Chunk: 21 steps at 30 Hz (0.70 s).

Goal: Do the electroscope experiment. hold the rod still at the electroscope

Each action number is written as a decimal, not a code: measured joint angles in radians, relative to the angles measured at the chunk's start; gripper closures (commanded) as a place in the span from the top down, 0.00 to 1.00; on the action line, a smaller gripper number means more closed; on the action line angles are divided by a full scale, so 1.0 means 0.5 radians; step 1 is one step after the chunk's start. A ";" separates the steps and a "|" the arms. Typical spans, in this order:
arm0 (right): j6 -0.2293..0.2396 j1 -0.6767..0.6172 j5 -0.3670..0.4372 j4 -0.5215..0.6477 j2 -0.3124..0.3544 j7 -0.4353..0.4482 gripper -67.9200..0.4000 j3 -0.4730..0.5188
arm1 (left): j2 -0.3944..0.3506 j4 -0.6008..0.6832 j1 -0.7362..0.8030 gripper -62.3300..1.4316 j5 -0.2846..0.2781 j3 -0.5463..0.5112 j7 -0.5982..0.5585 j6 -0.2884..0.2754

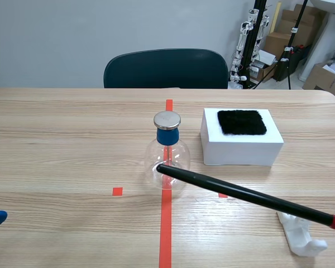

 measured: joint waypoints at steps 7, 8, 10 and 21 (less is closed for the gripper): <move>0.000 0.000 0.000 0.000 0.000 -0.019 0.01 0.000 | 0.000 0.000 0.000 1.00 0.000 0.000 0.000 0.000; 0.000 0.000 0.000 0.000 0.000 -0.019 0.01 0.000 | 0.000 0.000 0.000 1.00 0.000 0.000 0.000 0.000; 0.000 0.001 0.000 0.000 0.000 -0.018 0.01 0.000 | 0.000 0.000 0.000 1.00 0.000 0.000 0.000 0.000; -0.001 0.006 0.001 0.000 0.000 -0.024 0.01 0.000 | 0.000 0.000 0.000 1.00 0.000 0.000 0.000 0.000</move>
